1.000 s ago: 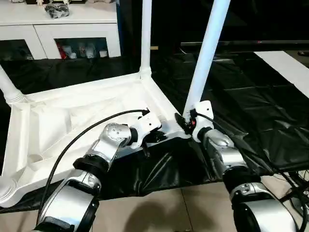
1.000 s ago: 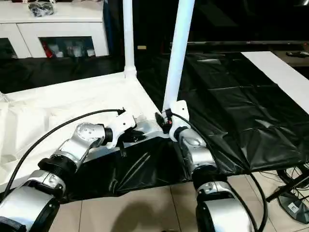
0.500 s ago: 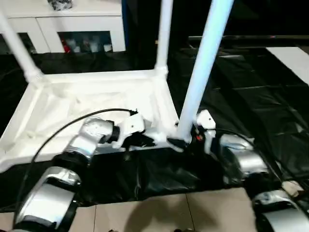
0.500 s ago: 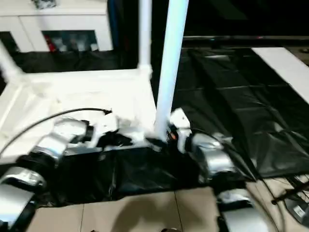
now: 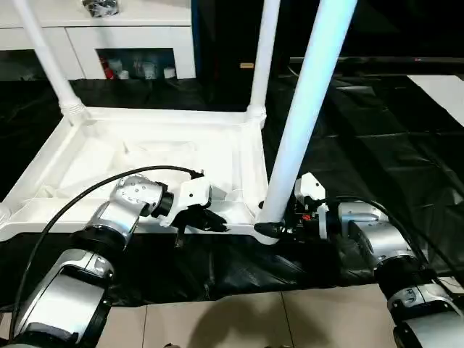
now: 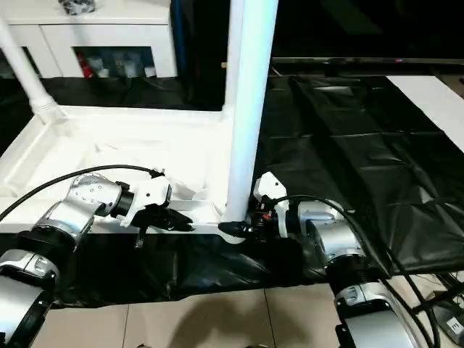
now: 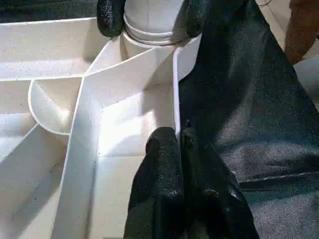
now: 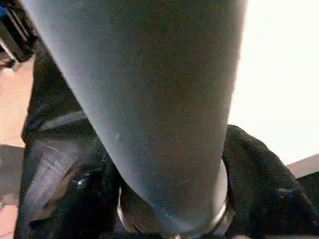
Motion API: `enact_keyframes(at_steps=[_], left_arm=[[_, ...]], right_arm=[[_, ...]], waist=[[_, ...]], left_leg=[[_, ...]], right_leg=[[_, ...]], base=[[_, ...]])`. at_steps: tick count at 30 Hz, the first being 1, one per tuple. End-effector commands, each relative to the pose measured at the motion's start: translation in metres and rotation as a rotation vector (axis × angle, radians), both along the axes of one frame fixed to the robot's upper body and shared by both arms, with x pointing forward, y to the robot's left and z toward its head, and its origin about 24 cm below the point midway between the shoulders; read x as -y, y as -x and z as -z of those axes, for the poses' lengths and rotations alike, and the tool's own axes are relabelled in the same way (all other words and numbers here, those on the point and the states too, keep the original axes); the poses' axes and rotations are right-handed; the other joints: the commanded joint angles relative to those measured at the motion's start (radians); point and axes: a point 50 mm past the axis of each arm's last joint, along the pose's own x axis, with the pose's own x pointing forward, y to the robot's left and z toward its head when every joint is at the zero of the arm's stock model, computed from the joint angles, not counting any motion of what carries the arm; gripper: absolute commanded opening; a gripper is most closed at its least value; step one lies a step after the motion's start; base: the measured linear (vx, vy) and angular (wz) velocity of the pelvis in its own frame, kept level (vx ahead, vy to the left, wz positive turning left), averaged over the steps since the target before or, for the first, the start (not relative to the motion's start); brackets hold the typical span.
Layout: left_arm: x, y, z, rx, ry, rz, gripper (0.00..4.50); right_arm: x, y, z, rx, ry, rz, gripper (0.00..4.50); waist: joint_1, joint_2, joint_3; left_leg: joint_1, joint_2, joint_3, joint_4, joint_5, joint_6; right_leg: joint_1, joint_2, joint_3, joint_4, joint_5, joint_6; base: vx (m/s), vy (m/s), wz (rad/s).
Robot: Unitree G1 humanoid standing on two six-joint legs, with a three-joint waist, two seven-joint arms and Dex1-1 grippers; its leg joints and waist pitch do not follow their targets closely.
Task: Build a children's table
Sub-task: Rotate leg to tighten
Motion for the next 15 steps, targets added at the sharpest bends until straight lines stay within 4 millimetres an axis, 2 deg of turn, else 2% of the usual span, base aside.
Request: enact_keyframes(at_steps=[1, 5, 7, 8, 9, 10, 11, 12, 15], left_arm=[[0.006, -0.001, -0.003, 0.018, -0.013, 0.027, 0.00], [0.012, -0.004, 0.001, 0.044, 0.003, -0.043, 0.00], [0.016, -0.007, 0.003, 0.064, 0.005, -0.099, 0.00], [0.020, -0.009, 0.005, 0.074, 0.003, -0.139, 0.00], [0.025, -0.011, 0.007, 0.086, 0.006, -0.165, 0.00], [0.028, -0.011, 0.007, 0.090, 0.013, -0.182, 0.00], [0.036, -0.013, 0.009, 0.093, 0.033, -0.224, 0.00], [0.037, -0.013, 0.009, 0.092, 0.035, -0.228, 0.00], [0.068, -0.012, 0.014, 0.101, 0.087, -0.279, 0.00]], right_arm=[[-0.009, 0.012, 0.013, -0.059, 0.022, -0.080, 2.57], [-0.011, 0.015, 0.017, -0.052, -0.005, -0.016, 2.54], [-0.013, 0.014, 0.019, -0.035, -0.015, 0.049, 2.54], [-0.014, 0.013, 0.021, -0.019, -0.015, 0.115, 2.54], [-0.016, 0.011, 0.023, -0.007, -0.024, 0.179, 2.54], [-0.017, 0.009, 0.024, 0.000, -0.027, 0.213, 2.53], [-0.020, 0.005, 0.028, 0.000, -0.031, 0.311, 2.53], [-0.020, 0.005, 0.028, -0.001, -0.031, 0.320, 2.53], [-0.037, -0.007, 0.033, 0.012, -0.034, 0.551, 2.53]], waist=[[0.002, 0.002, -0.064], [0.007, -0.003, -0.064], [0.009, -0.001, -0.062], [0.008, -0.006, -0.058], [0.007, -0.004, -0.052], [0.005, -0.006, -0.050], [-0.002, -0.009, -0.048], [-0.008, -0.009, -0.044], [-0.022, -0.003, -0.043]], left_leg=[[0.001, 0.033, 0.001, -0.057, -0.170, 0.076], [0.000, 0.033, 0.002, -0.056, -0.161, 0.079], [0.003, 0.034, 0.002, -0.057, -0.172, 0.075], [0.005, 0.033, 0.003, -0.059, -0.194, 0.065], [0.017, 0.032, 0.004, -0.061, -0.243, 0.048], [0.019, 0.029, 0.003, -0.061, -0.265, 0.041], [0.018, 0.026, -0.001, -0.065, -0.298, 0.031], [0.021, 0.023, -0.005, -0.066, -0.324, 0.022], [0.026, 0.020, -0.013, -0.067, -0.371, 0.005]], right_leg=[[0.060, -0.059, 0.056, -0.051, -0.176, -0.238], [0.061, -0.060, 0.057, -0.053, -0.191, -0.226], [0.057, -0.061, 0.056, -0.056, -0.215, -0.221], [0.054, -0.060, 0.056, -0.063, -0.262, -0.207], [0.043, -0.062, 0.057, -0.075, -0.347, -0.189], [0.043, -0.063, 0.056, -0.081, -0.394, -0.177], [0.044, -0.061, 0.055, -0.087, -0.477, -0.145], [0.040, -0.062, 0.053, -0.096, -0.548, -0.114], [0.034, -0.062, 0.044, -0.110, -0.629, -0.072]], base=[[0.000, 0.000, 0.00], [0.000, 0.000, 0.00], [0.000, 0.000, 0.00], [0.000, 0.000, 0.00], [0.000, 0.000, 0.00], [0.000, 0.000, 0.00], [0.000, 0.000, 0.00], [-0.051, 0.014, -0.05], [-0.051, 0.022, -0.06]])
